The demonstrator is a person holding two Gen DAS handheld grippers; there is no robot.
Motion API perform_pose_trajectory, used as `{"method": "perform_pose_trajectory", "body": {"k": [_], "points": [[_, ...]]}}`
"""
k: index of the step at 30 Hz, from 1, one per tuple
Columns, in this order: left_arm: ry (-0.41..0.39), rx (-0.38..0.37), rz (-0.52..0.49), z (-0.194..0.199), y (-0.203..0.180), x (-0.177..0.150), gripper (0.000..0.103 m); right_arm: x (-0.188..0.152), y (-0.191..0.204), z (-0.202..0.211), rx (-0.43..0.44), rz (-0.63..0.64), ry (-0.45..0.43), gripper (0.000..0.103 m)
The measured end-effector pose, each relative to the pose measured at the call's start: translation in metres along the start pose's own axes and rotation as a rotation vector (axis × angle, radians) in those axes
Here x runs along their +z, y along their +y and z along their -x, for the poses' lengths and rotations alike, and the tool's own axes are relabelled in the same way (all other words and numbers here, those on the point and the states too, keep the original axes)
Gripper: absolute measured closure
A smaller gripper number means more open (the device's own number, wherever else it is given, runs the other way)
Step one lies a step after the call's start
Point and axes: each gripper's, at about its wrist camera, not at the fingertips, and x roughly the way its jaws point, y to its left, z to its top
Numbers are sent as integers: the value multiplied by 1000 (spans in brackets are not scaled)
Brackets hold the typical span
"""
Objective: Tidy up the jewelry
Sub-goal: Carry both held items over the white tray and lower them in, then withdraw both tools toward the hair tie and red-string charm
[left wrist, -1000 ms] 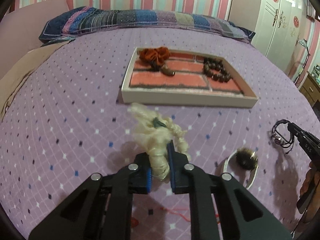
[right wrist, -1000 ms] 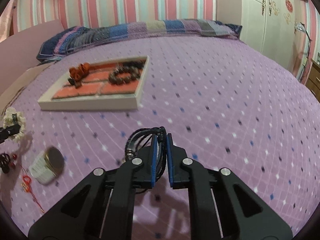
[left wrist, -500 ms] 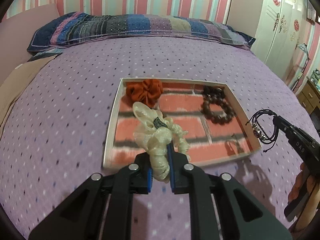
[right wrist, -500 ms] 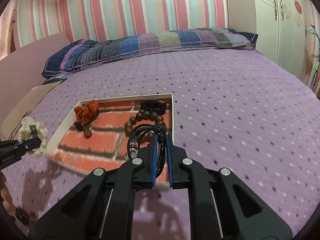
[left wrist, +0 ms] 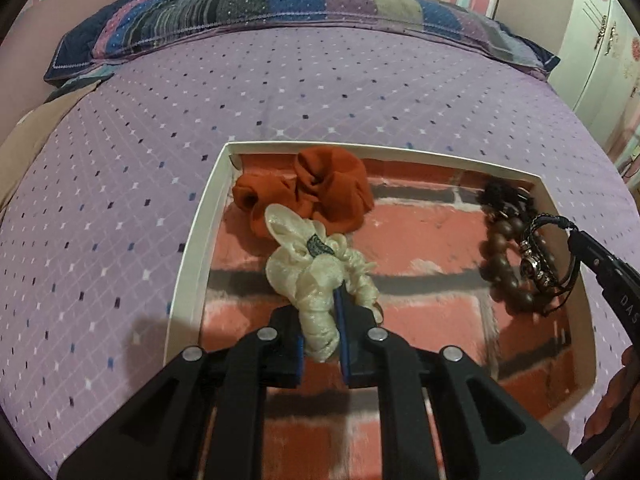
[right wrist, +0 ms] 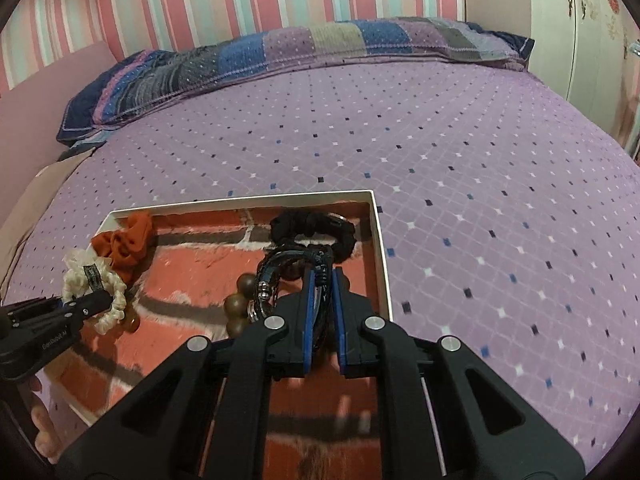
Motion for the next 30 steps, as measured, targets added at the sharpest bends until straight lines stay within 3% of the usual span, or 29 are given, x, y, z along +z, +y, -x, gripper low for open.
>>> {"method": "perform_pose_trajectory", "body": {"k": [9, 10, 12, 15, 17, 20, 23, 30], "points": [[11, 29, -6, -5, 0, 6, 86, -6, 3, -27, -44, 43, 82, 90], [11, 29, -13, -3, -1, 5, 84, -6, 4, -26, -44, 45, 82, 86], [-7, 51, -29, 7, -2, 3, 74, -7, 3, -20, -17, 44, 72, 63], [-35, 54, -41, 26, -2, -1, 58, -9, 5, 0, -24, 70, 36, 51], [-73, 52, -49, 49, -2, -6, 50, -12, 6, 17, -18, 82, 15, 49], [-114, 40, -62, 82, 0, -16, 46, -19, 7, 51, -5, 100, -27, 42], [-165, 30, -65, 121, 5, -29, 32, -30, 9, 85, -17, 126, -69, 32], [-235, 16, -56, 190, 24, -77, 28, -69, 17, 162, -32, 169, -146, 18]]}}
